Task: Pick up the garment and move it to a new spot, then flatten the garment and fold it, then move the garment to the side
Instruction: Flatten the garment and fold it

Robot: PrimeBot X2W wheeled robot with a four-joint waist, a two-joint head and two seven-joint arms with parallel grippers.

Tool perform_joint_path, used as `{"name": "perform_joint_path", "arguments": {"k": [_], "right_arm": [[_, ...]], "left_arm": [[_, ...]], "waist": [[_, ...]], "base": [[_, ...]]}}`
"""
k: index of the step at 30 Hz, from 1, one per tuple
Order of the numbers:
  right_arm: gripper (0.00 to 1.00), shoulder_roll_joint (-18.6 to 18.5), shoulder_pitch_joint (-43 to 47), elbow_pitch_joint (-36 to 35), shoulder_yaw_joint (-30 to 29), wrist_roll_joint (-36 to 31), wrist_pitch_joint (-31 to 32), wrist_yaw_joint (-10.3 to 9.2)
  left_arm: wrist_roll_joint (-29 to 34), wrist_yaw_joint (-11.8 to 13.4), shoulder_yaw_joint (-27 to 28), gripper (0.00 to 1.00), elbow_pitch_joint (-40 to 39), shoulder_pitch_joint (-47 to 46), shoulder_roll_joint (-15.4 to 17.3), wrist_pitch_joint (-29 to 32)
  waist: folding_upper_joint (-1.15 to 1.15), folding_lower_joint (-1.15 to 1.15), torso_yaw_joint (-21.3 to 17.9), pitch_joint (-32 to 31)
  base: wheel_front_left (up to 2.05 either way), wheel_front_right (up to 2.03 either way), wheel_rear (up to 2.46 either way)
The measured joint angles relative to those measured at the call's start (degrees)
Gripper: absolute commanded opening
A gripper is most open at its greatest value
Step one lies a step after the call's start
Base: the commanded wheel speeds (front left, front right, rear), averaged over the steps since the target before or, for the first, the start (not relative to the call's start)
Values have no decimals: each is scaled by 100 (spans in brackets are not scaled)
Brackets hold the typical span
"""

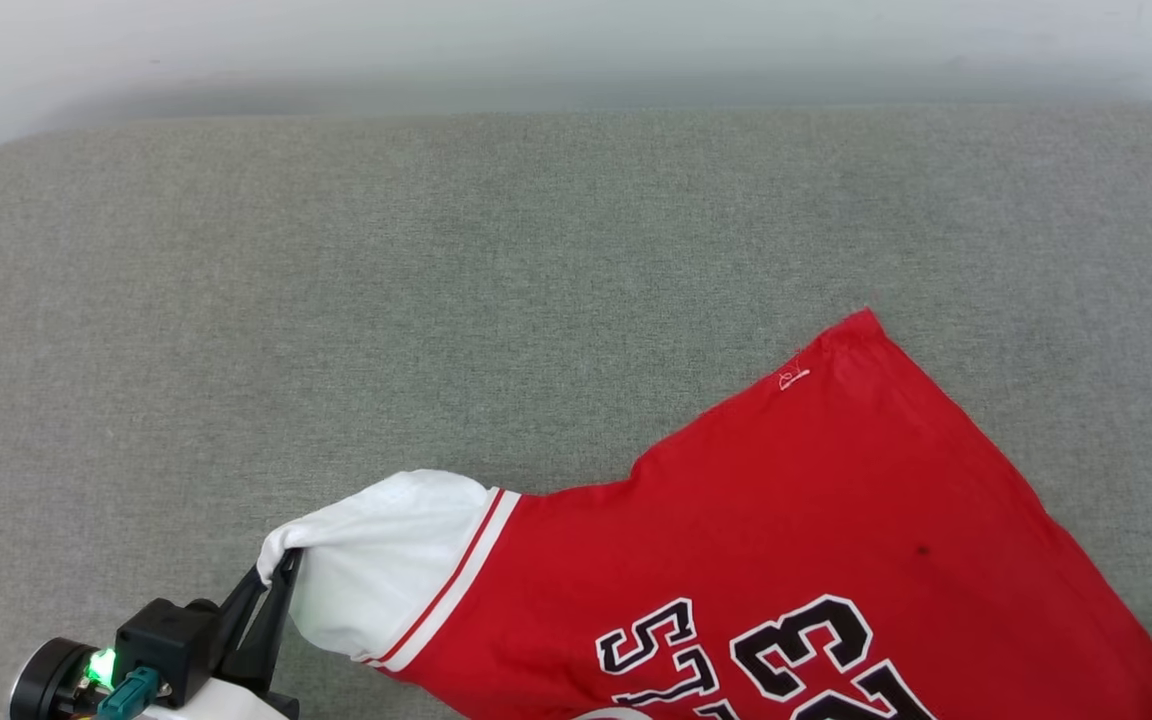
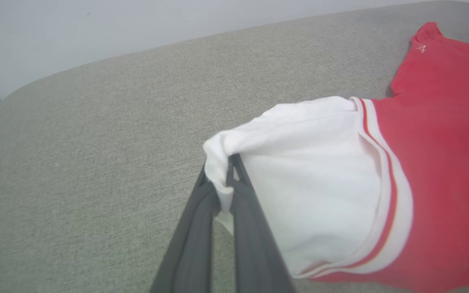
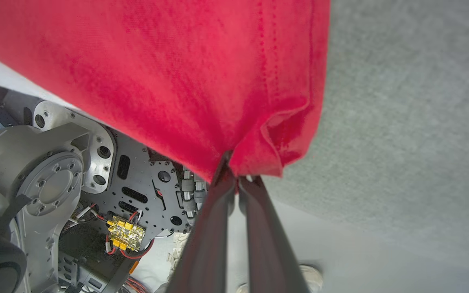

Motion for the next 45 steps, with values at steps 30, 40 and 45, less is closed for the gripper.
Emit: {"name": "perform_joint_path", "arguments": {"k": [30,40,45], "right_arm": [[100,1316,-3690,-840,-1096,-1626,2767,-1],[100,2057,-4454,414,-299,-1771,2815,-1],[100,2080,-4499,733,142,-1708,2672,-1]], "left_arm": [[309,-141,-308,0,8,-682,-336,75],[427,-231,-383,0,70,-1066,-527,48],[458,-272,-399,0,167,-1131,-609,24]], "waist": [[0,1,632,647],[0,1,919,1254],[0,1,1030,1406]], "base": [[0,0,0],[0,0,0],[0,0,0]]}}
